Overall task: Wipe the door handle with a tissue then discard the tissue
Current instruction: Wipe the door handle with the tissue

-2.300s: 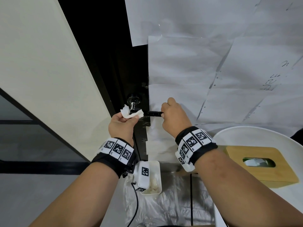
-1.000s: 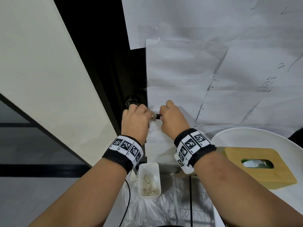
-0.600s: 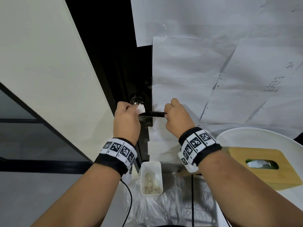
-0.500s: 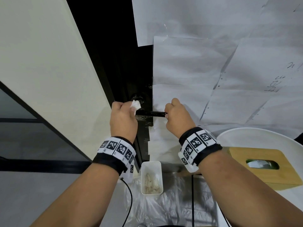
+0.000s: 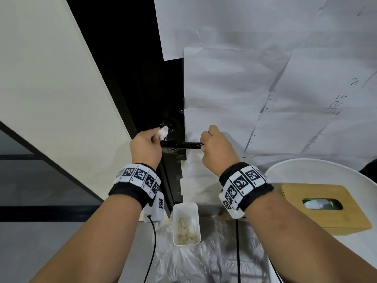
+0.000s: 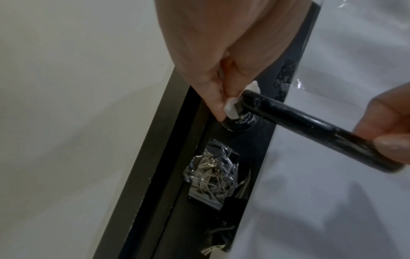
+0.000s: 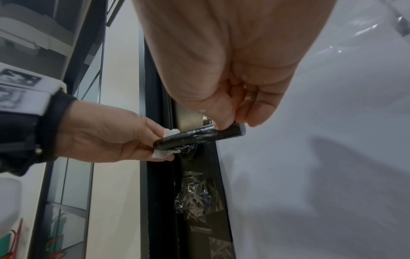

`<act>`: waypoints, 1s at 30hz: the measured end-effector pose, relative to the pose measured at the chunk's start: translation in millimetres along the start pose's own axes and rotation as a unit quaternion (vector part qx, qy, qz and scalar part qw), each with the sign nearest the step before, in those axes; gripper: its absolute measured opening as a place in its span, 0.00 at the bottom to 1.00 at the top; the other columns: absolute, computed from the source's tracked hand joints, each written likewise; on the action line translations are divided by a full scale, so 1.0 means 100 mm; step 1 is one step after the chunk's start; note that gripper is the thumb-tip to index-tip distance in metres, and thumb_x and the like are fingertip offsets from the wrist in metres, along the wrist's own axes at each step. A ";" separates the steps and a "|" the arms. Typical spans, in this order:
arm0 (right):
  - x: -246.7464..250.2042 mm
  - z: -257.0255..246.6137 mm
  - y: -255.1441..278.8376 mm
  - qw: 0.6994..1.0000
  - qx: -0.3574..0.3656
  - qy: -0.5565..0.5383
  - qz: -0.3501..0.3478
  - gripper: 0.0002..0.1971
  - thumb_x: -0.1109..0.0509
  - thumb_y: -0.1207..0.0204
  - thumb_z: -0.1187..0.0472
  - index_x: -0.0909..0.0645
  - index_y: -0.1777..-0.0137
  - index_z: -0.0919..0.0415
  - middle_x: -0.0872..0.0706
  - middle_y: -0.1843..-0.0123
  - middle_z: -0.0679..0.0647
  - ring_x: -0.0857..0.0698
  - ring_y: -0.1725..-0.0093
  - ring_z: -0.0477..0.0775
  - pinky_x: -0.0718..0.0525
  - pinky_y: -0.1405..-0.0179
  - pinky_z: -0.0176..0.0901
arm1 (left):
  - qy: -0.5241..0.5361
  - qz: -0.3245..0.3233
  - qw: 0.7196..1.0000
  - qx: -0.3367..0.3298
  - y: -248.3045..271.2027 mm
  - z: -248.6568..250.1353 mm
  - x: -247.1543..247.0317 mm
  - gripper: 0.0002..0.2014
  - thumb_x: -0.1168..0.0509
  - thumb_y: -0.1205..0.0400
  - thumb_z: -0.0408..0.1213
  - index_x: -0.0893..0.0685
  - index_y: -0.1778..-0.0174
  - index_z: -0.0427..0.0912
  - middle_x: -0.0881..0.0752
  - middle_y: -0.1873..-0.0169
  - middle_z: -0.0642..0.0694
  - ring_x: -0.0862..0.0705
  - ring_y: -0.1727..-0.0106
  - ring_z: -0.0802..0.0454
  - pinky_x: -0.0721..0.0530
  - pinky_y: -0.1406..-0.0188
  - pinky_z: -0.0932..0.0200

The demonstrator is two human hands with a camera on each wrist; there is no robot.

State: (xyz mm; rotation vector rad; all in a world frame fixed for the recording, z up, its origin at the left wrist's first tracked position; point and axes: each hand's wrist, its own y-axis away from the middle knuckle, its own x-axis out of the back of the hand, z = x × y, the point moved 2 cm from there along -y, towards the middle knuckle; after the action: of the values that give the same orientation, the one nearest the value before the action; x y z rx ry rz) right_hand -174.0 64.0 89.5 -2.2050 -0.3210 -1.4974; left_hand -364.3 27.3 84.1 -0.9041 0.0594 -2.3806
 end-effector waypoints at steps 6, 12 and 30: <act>0.00 0.00 -0.02 1.000 0.001 0.005 -0.003 0.07 0.35 0.31 0.76 0.25 0.57 0.65 0.28 0.50 0.59 0.31 0.62 0.55 0.32 0.65 0.44 | 0.055 -0.051 0.997 0.006 -0.07 -0.02 0.01 0.14 0.38 0.18 0.29 0.11 0.46 0.49 0.10 0.55 0.50 0.15 0.62 0.55 0.18 0.61 0.68; 0.02 -0.03 -0.01 1.000 -0.001 0.005 -0.004 0.07 0.35 0.31 0.76 0.26 0.58 0.65 0.28 0.50 0.59 0.32 0.61 0.55 0.33 0.64 0.45 | 0.035 -0.069 0.997 -0.030 -0.03 -0.02 0.10 0.19 0.44 0.18 0.23 0.10 0.55 0.48 0.15 0.49 0.48 0.18 0.58 0.57 0.24 0.65 0.80; 0.00 -0.01 -0.01 1.000 -0.002 -0.006 0.002 0.08 0.36 0.31 0.77 0.27 0.59 0.64 0.29 0.51 0.58 0.32 0.63 0.55 0.34 0.66 0.45 | 0.096 0.009 0.995 -0.003 0.00 0.15 0.17 0.08 0.34 0.19 0.36 0.12 0.48 0.50 0.13 0.56 0.54 0.15 0.54 0.59 0.17 0.51 0.67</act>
State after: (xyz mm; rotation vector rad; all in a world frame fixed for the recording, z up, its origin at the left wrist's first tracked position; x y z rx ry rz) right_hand -174.6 64.3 90.1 -2.2169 -0.3178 -1.4853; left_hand -365.4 20.5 106.2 -0.6725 0.1491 -2.4446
